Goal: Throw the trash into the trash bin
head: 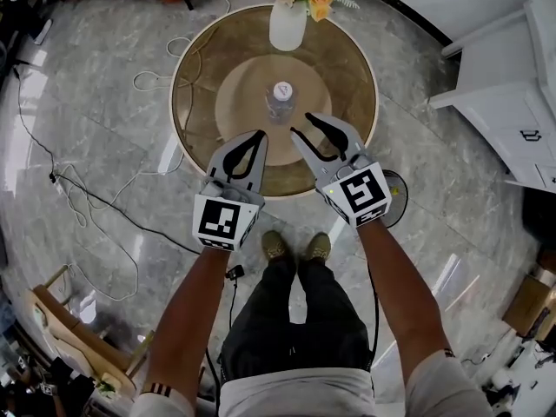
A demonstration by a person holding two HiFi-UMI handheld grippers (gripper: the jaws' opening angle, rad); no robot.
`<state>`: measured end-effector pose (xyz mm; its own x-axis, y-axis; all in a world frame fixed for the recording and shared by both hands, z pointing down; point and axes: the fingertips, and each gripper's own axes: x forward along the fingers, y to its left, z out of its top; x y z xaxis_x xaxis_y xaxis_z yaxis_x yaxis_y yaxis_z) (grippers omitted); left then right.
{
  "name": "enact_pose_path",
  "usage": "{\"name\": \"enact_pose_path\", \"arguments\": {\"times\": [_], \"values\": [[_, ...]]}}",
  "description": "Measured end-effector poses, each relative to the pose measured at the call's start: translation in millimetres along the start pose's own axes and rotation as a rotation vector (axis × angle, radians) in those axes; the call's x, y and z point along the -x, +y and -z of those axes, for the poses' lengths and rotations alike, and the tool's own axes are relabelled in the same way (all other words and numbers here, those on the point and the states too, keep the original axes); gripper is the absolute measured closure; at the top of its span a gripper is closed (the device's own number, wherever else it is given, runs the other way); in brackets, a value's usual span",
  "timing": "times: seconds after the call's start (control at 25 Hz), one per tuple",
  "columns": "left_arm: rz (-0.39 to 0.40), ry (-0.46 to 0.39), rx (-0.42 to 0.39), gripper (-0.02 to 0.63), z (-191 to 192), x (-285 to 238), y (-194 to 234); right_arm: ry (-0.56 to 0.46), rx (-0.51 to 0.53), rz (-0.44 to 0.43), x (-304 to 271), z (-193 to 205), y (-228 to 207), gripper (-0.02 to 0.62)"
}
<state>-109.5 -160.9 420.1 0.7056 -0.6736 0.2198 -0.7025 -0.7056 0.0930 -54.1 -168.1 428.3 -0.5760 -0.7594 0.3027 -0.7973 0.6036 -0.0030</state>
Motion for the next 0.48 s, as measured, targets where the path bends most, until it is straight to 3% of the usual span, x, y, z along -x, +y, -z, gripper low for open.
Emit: {"name": "enact_pose_path", "arguments": {"times": [0.32, 0.48], "values": [[0.022, 0.008, 0.014, 0.606, 6.8, -11.3, 11.3, 0.040, -0.040, 0.015, -28.1, 21.5, -13.0, 0.311], [0.025, 0.016, 0.010, 0.606, 12.1, -12.8, 18.6, 0.059, -0.043, 0.001, -45.8, 33.0, -11.2, 0.279]]}}
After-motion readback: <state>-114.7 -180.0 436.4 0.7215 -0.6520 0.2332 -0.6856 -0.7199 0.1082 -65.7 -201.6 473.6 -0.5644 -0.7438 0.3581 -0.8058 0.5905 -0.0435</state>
